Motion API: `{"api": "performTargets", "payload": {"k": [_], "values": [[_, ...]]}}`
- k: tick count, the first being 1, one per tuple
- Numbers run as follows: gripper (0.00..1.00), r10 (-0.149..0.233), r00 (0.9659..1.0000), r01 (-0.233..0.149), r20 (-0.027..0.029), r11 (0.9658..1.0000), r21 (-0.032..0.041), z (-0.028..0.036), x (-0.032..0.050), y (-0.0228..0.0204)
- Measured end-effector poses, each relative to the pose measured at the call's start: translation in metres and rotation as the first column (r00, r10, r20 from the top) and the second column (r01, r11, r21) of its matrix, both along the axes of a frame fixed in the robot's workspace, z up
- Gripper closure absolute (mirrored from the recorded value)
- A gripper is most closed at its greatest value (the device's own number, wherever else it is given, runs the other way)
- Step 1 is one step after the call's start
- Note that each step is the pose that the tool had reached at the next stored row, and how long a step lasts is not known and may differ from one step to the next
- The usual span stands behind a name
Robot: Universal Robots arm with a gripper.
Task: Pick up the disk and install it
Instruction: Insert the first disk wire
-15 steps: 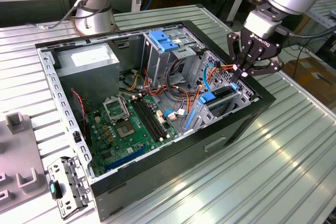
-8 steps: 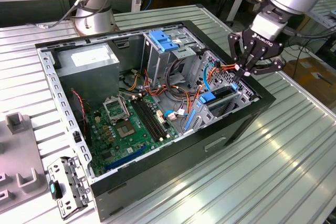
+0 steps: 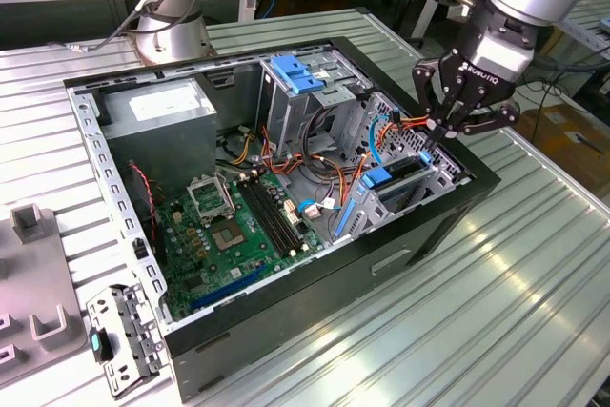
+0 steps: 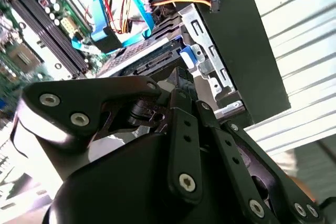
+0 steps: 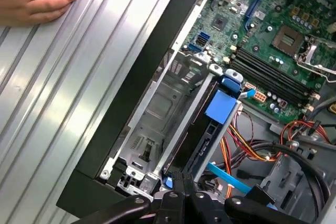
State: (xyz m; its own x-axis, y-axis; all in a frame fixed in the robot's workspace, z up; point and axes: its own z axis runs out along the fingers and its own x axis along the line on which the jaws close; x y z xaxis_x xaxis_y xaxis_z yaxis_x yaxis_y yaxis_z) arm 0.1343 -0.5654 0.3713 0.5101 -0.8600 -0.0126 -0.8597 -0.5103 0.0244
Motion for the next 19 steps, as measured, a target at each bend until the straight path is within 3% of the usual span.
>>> {"api": "performTargets", "payload": {"k": [5, 9, 13, 19], "values": [[0.89, 0.091, 0.9959, -0.091, 0.0, 0.9959, 0.0001, 0.0, 0.0002, 0.0], [0.89, 0.114, 0.9935, -0.114, 0.0, 0.9935, -0.0001, 0.0004, 0.0009, 0.0004], [0.89, 0.133, 0.9911, -0.133, -0.0008, 0.9911, 0.0002, 0.0052, 0.0009, 0.0005], [0.89, 0.142, 0.9899, -0.142, -0.0009, 0.9899, 0.0003, 0.0053, 0.003, 0.002]]}}
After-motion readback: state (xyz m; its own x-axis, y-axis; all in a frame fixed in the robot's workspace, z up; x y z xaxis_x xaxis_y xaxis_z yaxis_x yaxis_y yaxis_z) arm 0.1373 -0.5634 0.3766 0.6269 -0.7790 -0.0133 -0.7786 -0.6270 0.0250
